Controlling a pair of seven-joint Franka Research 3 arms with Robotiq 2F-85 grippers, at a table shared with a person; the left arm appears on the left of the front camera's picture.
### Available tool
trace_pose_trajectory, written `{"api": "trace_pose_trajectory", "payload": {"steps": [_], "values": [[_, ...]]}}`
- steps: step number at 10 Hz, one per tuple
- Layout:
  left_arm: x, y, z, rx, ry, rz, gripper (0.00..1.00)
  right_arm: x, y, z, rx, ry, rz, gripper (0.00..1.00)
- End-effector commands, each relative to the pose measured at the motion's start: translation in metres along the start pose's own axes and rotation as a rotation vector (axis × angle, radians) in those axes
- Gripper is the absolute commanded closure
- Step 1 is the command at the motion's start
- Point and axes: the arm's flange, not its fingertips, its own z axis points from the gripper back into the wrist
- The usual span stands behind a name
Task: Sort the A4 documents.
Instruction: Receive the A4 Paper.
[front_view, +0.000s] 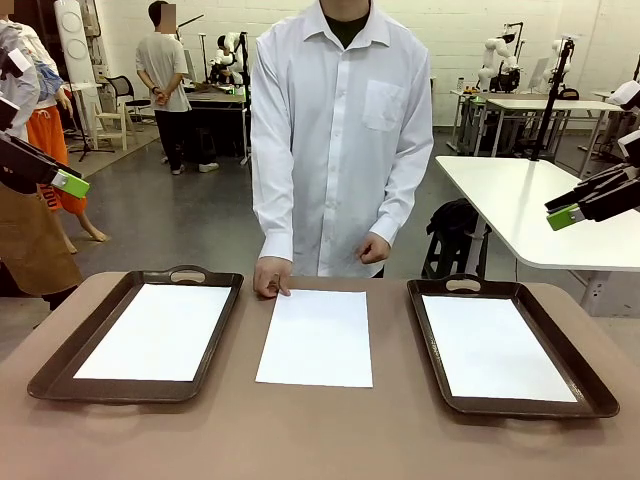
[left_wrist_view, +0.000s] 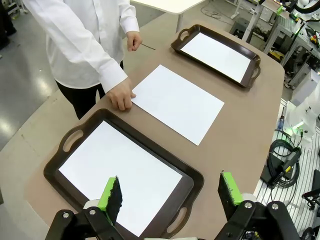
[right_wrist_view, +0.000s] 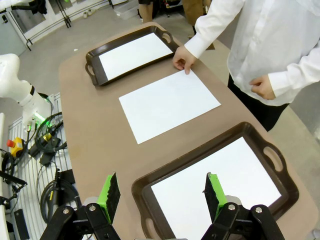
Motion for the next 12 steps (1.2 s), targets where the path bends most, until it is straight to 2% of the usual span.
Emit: {"api": "trace_pose_trajectory", "payload": {"steps": [1,12], "values": [[0.0002,-0.0017,0.0002,0.001,0.0,-0.002,0.0,-0.0007,0.0,-0.0006,0.002,-0.001,-0.001,0.11],[0.0002,-0.0017,0.0002,0.001,0.0,-0.002,0.0,-0.0007,0.0,-0.0006,0.002,-0.001,-0.001,0.11]]}}
